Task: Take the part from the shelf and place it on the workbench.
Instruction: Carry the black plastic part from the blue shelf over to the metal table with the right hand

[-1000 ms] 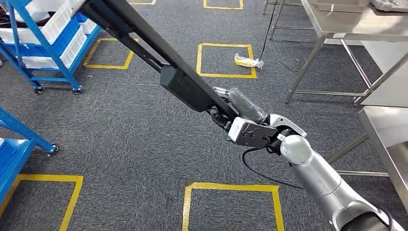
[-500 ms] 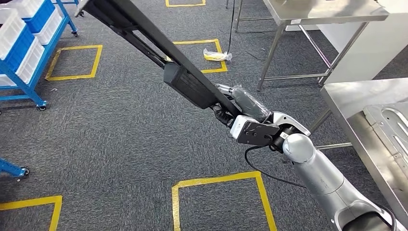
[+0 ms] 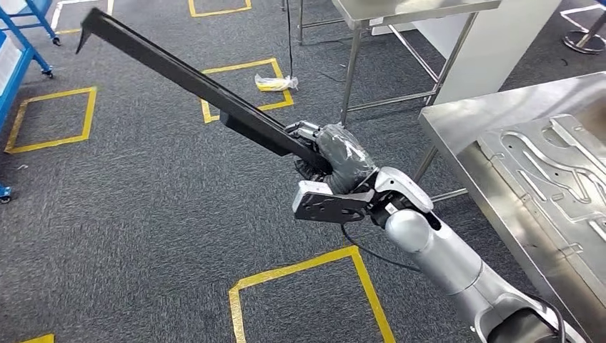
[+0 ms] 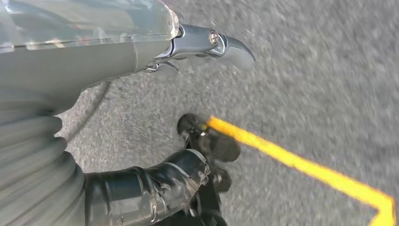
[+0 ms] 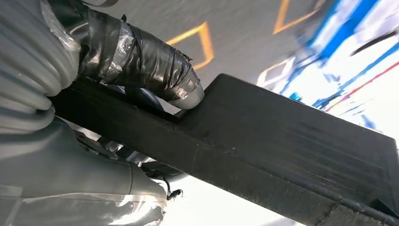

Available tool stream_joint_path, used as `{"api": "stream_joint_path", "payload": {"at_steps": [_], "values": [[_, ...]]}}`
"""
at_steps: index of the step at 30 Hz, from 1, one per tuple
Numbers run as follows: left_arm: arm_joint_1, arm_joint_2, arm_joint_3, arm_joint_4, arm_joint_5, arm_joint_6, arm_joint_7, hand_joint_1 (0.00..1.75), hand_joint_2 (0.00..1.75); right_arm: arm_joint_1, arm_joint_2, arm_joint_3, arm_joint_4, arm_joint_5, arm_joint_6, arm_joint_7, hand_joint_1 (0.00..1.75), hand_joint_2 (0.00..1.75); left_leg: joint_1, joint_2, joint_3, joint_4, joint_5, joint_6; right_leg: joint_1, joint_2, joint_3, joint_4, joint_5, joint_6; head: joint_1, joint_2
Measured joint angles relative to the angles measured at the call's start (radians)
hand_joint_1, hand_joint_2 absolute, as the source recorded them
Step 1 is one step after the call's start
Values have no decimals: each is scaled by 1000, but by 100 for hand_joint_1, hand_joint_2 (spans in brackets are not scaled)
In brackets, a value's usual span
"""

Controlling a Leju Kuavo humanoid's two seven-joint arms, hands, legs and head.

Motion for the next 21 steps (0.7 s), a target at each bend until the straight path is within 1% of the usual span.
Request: {"api": "stream_joint_path", "payload": {"at_steps": [1,2,3,4,5,6,7,8,9,10,11,12,13,14,15,16,17,18,19,20,21], "values": [[-1,3,0,7,2,2,3,0,175,-12,8,18,6,54,-29,23,175,175,-3,-17,19,-44,15,5,-1,12,-4,2,1,2,0,0],[-2,5,0,11,3,3,7,0,175,-24,13,35,14,108,-58,45,175,175,-5,-28,28,-66,18,7,-4,23,-8,3,3,6,0,0],[-4,6,0,14,4,2,10,0,175,-37,16,49,23,156,-82,65,175,175,-6,-22,32,-72,18,8,-6,34,-11,2,6,11,0,0],[-5,5,0,17,4,1,14,0,175,-49,17,59,32,193,-99,81,175,175,-5,-11,36,-80,22,10,-7,45,-13,-1,9,17,0,0],[-7,4,0,20,5,0,16,0,175,-62,17,65,41,222,-111,95,175,175,-3,2,41,-90,28,13,-5,41,-15,-1,8,22,0,0],[-8,3,0,23,5,-2,18,0,175,-75,15,70,51,247,-121,108,175,175,0,15,47,-103,34,17,-3,23,-21,10,-1,27,2,0],[-8,2,0,26,5,-2,18,0,175,-87,12,74,62,275,-132,122,175,175,3,28,52,-115,40,20,-1,-7,-34,39,-20,32,3,0],[-8,2,0,29,4,-2,18,0,175,-97,6,77,72,311,-144,140,175,175,2,40,55,-120,43,22,-2,-43,-57,88,-49,37,5,0],[-7,2,0,32,2,-2,18,0,175,-105,-4,79,82,350,-155,155,175,175,2,51,56,-122,42,23,-7,-67,-85,148,-79,44,7,0],[-6,2,0,35,-1,-1,18,0,175,-110,-20,79,91,385,-164,166,175,175,2,63,57,-121,41,22,-13,-80,-112,204,-100,50,6,0],[-6,2,-1,39,-3,0,18,0,175,-113,-39,79,99,412,-171,172,175,175,3,74,57,-120,38,21,-20,-86,-128,236,-105,56,6,0],[-6,2,-2,43,-5,2,17,0,175,-115,-60,79,107,429,-174,173,175,175,5,85,58,-118,35,19,-26,-90,-126,230,-91,62,7,0],[-5,2,-3,48,-6,5,15,0,175,-118,-81,77,115,441,-177,173,175,175,6,96,59,-114,31,16,-31,-97,-105,187,-62,67,7,0],[-5,3,-4,52,-6,8,12,0,175,-122,-101,75,121,454,-181,174,175,175,7,107,59,-109,25,11,-34,-115,-71,118,-31,72,7,0],[-4,4,-5,55,-5,12,9,0,175,-129,-119,73,128,466,-186,175,175,175,7,117,60,-105,19,6,-32,-136,-41,58,-8,72,7,0],[-3,5,-5,58,-4,15,6,0,175,-138,-133,70,134,479,-193,177,175,175,5,127,60,-101,14,-1,-28,-151,-20,15,5,68,7,0],[-3,6,-6,60,-2,17,3,0,175,-147,-145,67,141,492,-200,179,175,175,3,136,62,-98,9,-7,-24,-159,-11,-5,6,61,6,0],[-3,7,-6,61,0,18,1,0,175,-154,-155,66,148,501,-205,180,175,175,1,146,65,-97,6,-13,-19,-152,-12,-4,4,53,6,0],[-5,7,-6,62,2,19,-1,0,175,-162,-164,64,155,508,-207,182,175,175,1,157,69,-97,2,-19,-18,-139,-13,-5,4,45,6,0],[-6,7,-6,63,3,19,-2,0,175,-168,-172,62,161,514,-209,184,175,175,3,156,72,-94,-4,-25,-19,-128,-11,-7,4,39,6,0],[-7,7,-6,63,5,19,-4,0,175,-175,-177,61,166,518,-209,186,175,175,6,141,69,-80,-16,-29,-20,-117,-8,-10,4,31,6,0]]}}
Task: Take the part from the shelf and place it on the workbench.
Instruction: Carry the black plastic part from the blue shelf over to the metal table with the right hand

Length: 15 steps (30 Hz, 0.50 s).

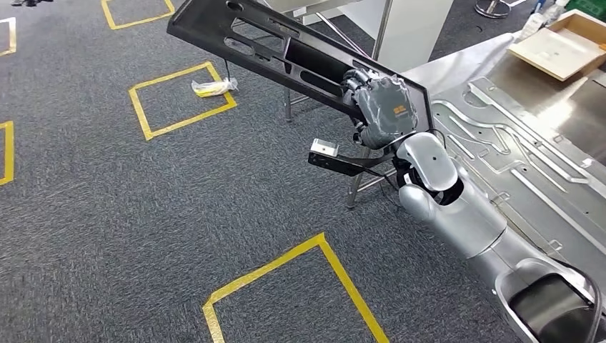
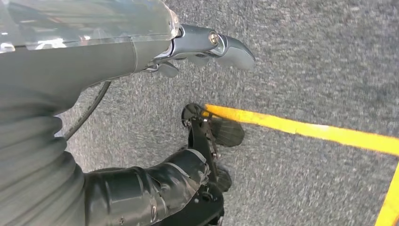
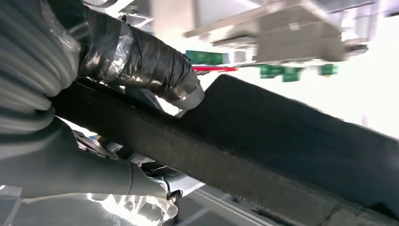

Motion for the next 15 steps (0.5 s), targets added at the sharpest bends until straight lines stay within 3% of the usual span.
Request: {"api": "stream_joint_path", "payload": {"at_steps": [2,4,5,6,8,10,12,14,15], "values": [[1,0,0,1,3,0,-1,0,175,-13,-6,-2,9,8,-1,4,175,175,5,-53,-39,86,-49,-4,-3,21,6,-5,0,-14,0,0],[3,0,0,2,8,0,-1,0,175,-20,-6,-2,18,21,-1,11,175,175,5,-83,-114,223,-103,-3,2,45,7,-4,-1,-23,0,0],[4,0,0,3,11,-1,0,0,175,-21,-6,-2,24,28,-2,15,175,175,4,-87,-144,270,-110,-1,6,59,8,-4,-2,-25,0,0],[5,0,0,3,15,-2,2,0,175,-22,-6,-1,30,34,-2,18,175,175,3,-89,-160,283,-97,3,9,73,10,-3,-3,-27,0,0],[5,0,0,3,24,-7,5,0,175,-27,-5,-1,45,46,-2,26,175,175,-3,-105,-136,196,-20,17,14,102,14,-2,-5,-28,0,0],[5,0,0,3,34,-17,6,0,175,-40,-5,0,61,60,3,38,175,175,-6,-156,-86,65,45,35,13,126,13,0,-6,-26,0,0],[3,0,0,7,41,-21,4,0,175,-60,-6,3,74,67,22,50,175,175,-7,-187,-61,8,58,44,6,150,7,-1,-4,-16,0,0],[-3,-1,0,17,45,-15,1,0,175,-79,-10,5,85,64,45,57,175,175,-8,-166,-51,-8,62,48,0,168,4,-6,-1,-2,0,0],[-5,-1,0,23,46,-11,0,0,175,-86,-15,5,90,62,52,59,175,175,-6,-153,-44,-20,66,51,2,154,2,-2,-5,3,0,0]]}}
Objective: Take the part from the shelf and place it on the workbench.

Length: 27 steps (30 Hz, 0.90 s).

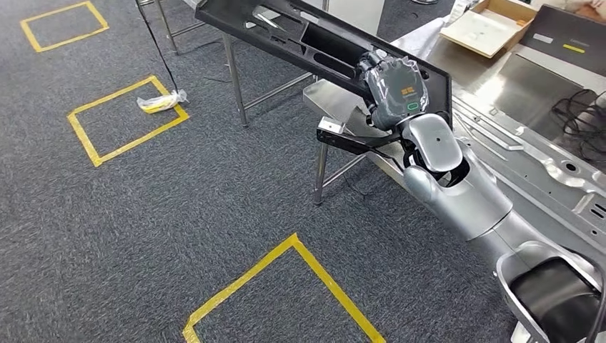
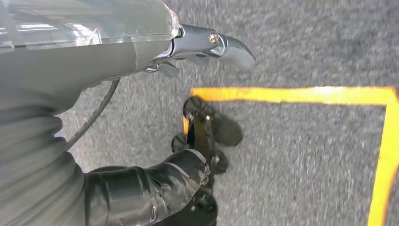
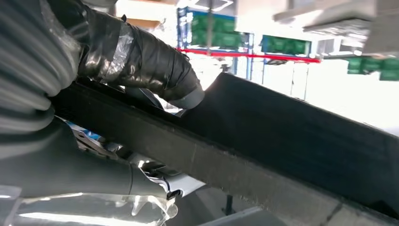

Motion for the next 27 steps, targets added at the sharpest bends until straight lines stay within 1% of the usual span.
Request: {"api": "stream_joint_path", "payload": {"at_steps": [1,2,3,4,5,6,7,8,9,10,11,12,13,14,15,16,17,18,19,20,21,22,23,24,25,26,27], "values": [[-1,0,0,5,1,4,-1,0,175,-8,-4,0,6,-2,5,0,175,175,2,14,8,-13,4,3,3,-29,-8,19,-14,5,1,0],[0,-1,0,9,1,6,-2,0,175,-15,-6,1,12,-3,8,0,175,175,4,28,14,-23,7,5,5,-65,-26,57,-38,10,3,0],[1,0,0,12,2,8,-2,0,175,-21,-7,1,19,-4,10,0,175,175,3,42,19,-26,7,6,5,-98,-53,112,-66,15,4,0],[2,0,0,15,2,10,-3,0,175,-25,-7,2,28,-5,12,0,175,175,3,55,21,-27,5,7,0,-115,-85,175,-93,21,5,0],[2,0,0,18,3,12,-3,0,175,-28,-6,4,39,-6,16,0,175,175,4,69,22,-26,2,6,-6,-121,-111,223,-105,26,5,0],[2,0,0,21,3,13,-4,0,175,-30,-6,6,52,-6,20,0,175,175,5,82,24,-24,-2,5,-12,-125,-123,243,-100,33,5,0],[1,0,0,24,4,14,-5,0,175,-33,-6,7,65,-6,24,1,175,175,8,95,26,-20,-7,2,-18,-130,-115,223,-77,39,5,0],[0,0,0,28,4,15,-6,0,175,-36,-6,9,77,-6,28,1,175,175,10,107,28,-15,-13,-2,-23,-142,-88,167,-41,45,5,0],[0,0,0,30,4,16,-6,0,175,-39,-6,10,86,-7,30,2,175,175,12,117,29,-8,-21,-8,-23,-164,-56,101,-14,50,6,0],[-1,1,0,32,5,17,-7,0,175,-43,-6,10,94,-8,31,2,175,175,11,127,29,0,-28,-15,-21,-181,-29,44,6,49,5,0],[-1,2,0,34,6,18,-8,0,175,-47,-5,10,100,-9,32,3,175,175,10,136,30,6,-35,-22,-17,-192,-13,11,14,43,5,0],[-1,3,0,35,6,19,-9,0,175,-50,-4,10,106,-10,32,4,175,175,7,144,31,9,-40,-29,-12,-194,-10,2,11,36,5,0],[-3,4,0,36,7,19,-10,0,175,-53,-4,10,112,-10,33,6,175,175,6,153,34,10,-43,-35,-9,-182,-12,4,10,27,5,0],[-5,4,-1,36,7,20,-11,0,175,-54,-4,10,117,-11,35,7,175,175,6,162,37,9,-47,-40,-9,-170,-12,6,9,19,5,0],[-6,4,-1,37,7,22,-11,0,175,-54,-4,10,122,-14,36,10,175,175,9,159,39,14,-55,-45,-10,-160,-11,4,9,12,5,0],[-7,5,-1,37,6,24,-11,0,175,-55,-4,10,127,-17,36,14,175,175,11,143,33,34,-71,-48,-12,-150,-9,3,9,4,5,0],[-6,5,-1,38,6,27,-10,0,175,-55,-1,10,132,-19,34,18,175,175,14,121,16,74,-96,-50,-13,-141,-6,1,8,-3,5,0],[-4,6,-1,38,6,28,-8,0,175,-54,2,10,140,-22,30,22,175,175,15,95,-13,135,-126,-51,-13,-131,-4,0,8,-9,5,0],[-2,8,-1,38,6,27,-5,0,175,-52,7,10,151,-23,27,24,175,175,14,78,-50,205,-157,-50,-11,-120,-3,0,7,-13,5,0],[0,8,-1,38,7,24,-1,0,175,-51,14,10,162,-23,24,25,175,175,14,70,-85,268,-176,-49,-8,-108,-3,1,6,-15,5,0],[1,9,-1,38,8,21,1,0,175,-50,19,10,174,-22,23,25,175,175,13,66,-109,303,-177,-46,-5,-94,-2,1,5,-16,5,0],[1,9,-1,38,9,18,4,0,175,-50,23,10,186,-22,23,25,175,175,12,63,-116,301,-157,-41,-2,-81,0,2,5,-17,5,0],[1,9,-1,38,10,17,5,0,175,-50,26,10,196,-21,25,24,175,175,10,56,-105,259,-119,-35,-1,-67,1,3,4,-18,5,0],[2,10,-1,38,11,16,6,0,175,-52,29,10,206,-20,25,23,175,175,8,40,-81,190,-74,-27,0,-54,3,3,3,-18,5,0],[3,10,-1,38,11,15,7,0,175,-54,32,10,214,-18,26,22,175,175,8,17,-55,123,-40,-19,2,-42,2,4,2,-17,5,0],[3,10,-1,38,12,15,7,0,175,-56,36,10,223,-17,26,22,175,175,7,-2,-33,69,-18,-14,1,-31,1,4,2,-14,5,0],[3,11,-2,38,13,15,8,0,175,-59,39,10,232,-15,27,22,175,175,7,-16,-21,41,-12,-11,-1,-20,-1,4,3,-10,5,0]]}}
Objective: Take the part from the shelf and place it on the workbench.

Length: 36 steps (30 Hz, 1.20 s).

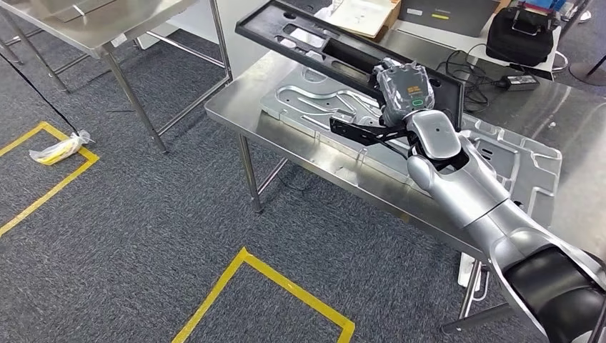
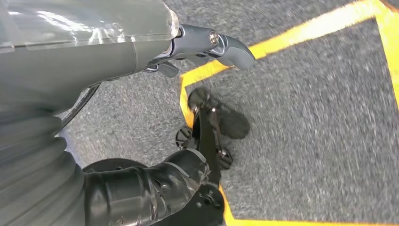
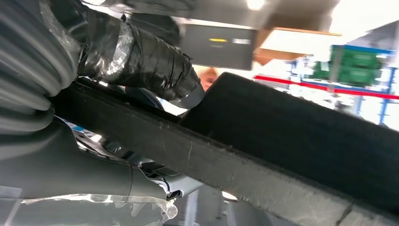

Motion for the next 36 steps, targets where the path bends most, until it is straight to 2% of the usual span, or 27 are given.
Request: {"api": "stream_joint_path", "payload": {"at_steps": [1,3,4,5,7,8,9,10,11,12,13,14,15,17,20,22,27,30,33,36], "values": [[-1,0,0,0,1,1,1,0,175,-2,2,0,9,3,1,0,175,175,-1,-1,6,-9,-3,1,-3,10,-2,-1,2,6,0,0],[-6,-1,-1,1,3,4,3,0,175,-9,4,0,31,11,6,0,175,175,0,18,13,-24,2,5,-5,20,-4,-6,4,20,0,0],[-8,-1,-1,1,3,6,3,0,175,-17,4,0,44,16,10,0,175,175,3,27,18,-35,7,9,-3,4,-8,2,-4,25,2,0],[-9,-1,-2,2,4,7,3,0,175,-28,5,1,58,20,14,1,175,175,6,36,23,-45,12,12,-1,-24,-20,29,-23,30,4,0],[-7,0,-4,2,5,8,3,0,175,-46,9,2,82,25,19,2,175,175,6,51,28,-53,14,16,-2,-84,-69,137,-83,38,8,0],[-6,0,-5,2,5,9,3,0,175,-50,12,2,92,27,20,2,175,175,6,58,29,-53,13,16,-6,-98,-99,201,-108,43,8,0],[-5,0,-5,2,5,9,3,0,175,-51,14,3,100,27,21,3,175,175,6,63,30,-52,12,16,-10,-103,-118,242,-117,48,8,0],[-4,0,-6,3,5,9,3,0,175,-52,16,5,108,27,22,3,175,175,7,68,31,-50,9,15,-15,-106,-122,252,-109,52,8,0],[-4,0,-6,4,5,9,3,0,175,-55,18,6,115,27,22,2,175,175,8,71,32,-47,6,12,-19,-108,-106,220,-83,56,8,0],[-4,0,-7,5,5,9,3,0,175,-59,19,8,122,28,21,1,175,175,9,74,33,-43,2,9,-23,-111,-73,156,-46,58,8,0],[-4,0,-7,6,5,10,3,0,175,-65,20,10,130,28,19,0,175,175,9,77,33,-38,-3,4,-24,-115,-37,90,-22,59,8,0],[-5,0,-8,7,4,11,3,0,175,-74,21,12,139,29,17,-3,175,175,8,79,32,-31,-8,-1,-22,-117,-9,35,-5,56,8,0],[-5,0,-8,8,4,13,2,0,175,-84,24,14,150,29,15,-6,175,175,6,80,30,-27,-11,-6,-19,-119,6,3,-1,52,8,0],[-6,3,-9,11,4,17,-1,0,175,-108,33,18,187,29,14,-12,175,175,3,83,28,-24,-13,-11,-15,-116,8,-8,-5,43,8,0],[-8,12,-16,21,4,20,-5,0,175,-153,59,23,281,29,13,-15,175,175,2,85,31,-29,-13,2,-16,-112,8,-10,-4,39,8,0],[-9,15,-21,28,3,23,-7,0,175,-184,85,26,357,35,8,-16,175,175,4,86,33,-32,-11,4,-14,-110,8,-9,-5,34,8,0],[-12,19,-27,40,4,35,-11,0,175,-230,145,34,520,40,4,-12,175,175,7,86,35,-38,-7,-5,-10,-111,7,-8,-6,27,8,0],[-12,20,-28,45,9,40,-13,0,175,-235,172,36,590,40,7,-3,175,175,9,86,35,-39,-6,-15,-8,-111,7,-7,-6,25,8,0],[-12,20,-29,49,24,42,-19,0,175,-234,190,40,642,33,18,1,175,175,10,85,35,-39,-6,-25,-5,-113,7,-7,-6,25,8,0],[-12,19,-29,49,43,42,-19,0,175,-228,201,43,677,21,42,13,175,175,9,85,34,-38,-7,-28,-5,-114,8,-7,-6,26,8,0]]}}
